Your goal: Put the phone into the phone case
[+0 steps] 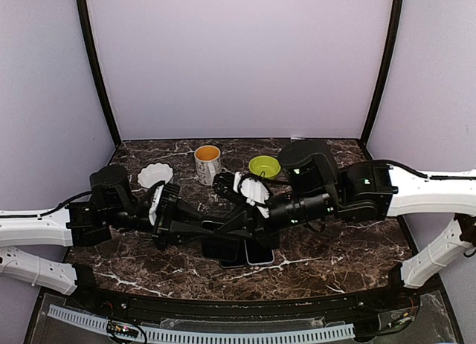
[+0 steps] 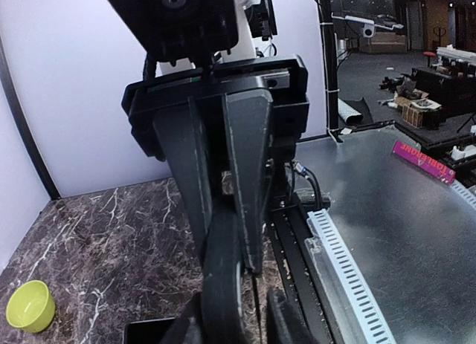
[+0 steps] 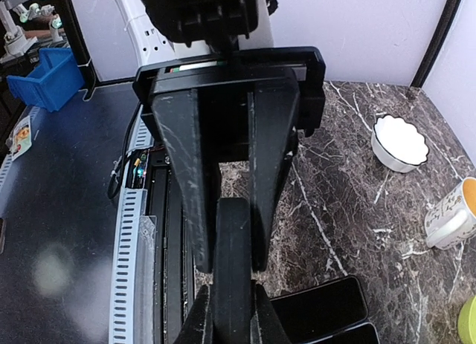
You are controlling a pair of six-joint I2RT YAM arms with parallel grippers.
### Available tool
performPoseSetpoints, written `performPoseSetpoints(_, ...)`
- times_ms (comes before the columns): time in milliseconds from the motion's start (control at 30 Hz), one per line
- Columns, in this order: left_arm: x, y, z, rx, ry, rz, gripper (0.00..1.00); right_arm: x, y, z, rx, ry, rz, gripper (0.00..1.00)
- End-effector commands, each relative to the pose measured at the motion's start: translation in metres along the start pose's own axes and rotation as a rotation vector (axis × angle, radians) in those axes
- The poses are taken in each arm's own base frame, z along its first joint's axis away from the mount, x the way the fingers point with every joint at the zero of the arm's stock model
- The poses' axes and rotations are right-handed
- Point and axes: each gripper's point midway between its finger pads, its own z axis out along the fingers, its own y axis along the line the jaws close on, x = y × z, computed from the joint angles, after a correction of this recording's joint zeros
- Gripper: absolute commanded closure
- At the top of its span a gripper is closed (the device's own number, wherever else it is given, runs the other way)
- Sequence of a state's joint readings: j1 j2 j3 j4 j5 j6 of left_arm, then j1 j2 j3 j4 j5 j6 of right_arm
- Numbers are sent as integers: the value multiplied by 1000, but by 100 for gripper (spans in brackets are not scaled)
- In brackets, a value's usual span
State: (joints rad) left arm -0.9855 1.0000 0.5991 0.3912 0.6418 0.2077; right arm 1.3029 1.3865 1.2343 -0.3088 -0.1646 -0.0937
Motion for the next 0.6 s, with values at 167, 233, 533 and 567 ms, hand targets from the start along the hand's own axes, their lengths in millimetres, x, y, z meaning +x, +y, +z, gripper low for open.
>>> performPoseSetpoints(167, -21, 0, -1, 4, -72, 44, 63, -84, 16, -73, -54, -362, -54, 100)
performPoseSetpoints(233, -19, 0, 2, 6, -68, 31, 67, -88, 19, -79, -61, -395, -64, 100)
performPoseSetpoints(533, -22, 7, 2, -43, -69, 32, 100, -79, -1, -66, 32, -352, -5, 49)
performPoseSetpoints(567, -22, 9, 1, -60, -67, 35, 100, -76, -4, -59, 43, -328, 4, 41)
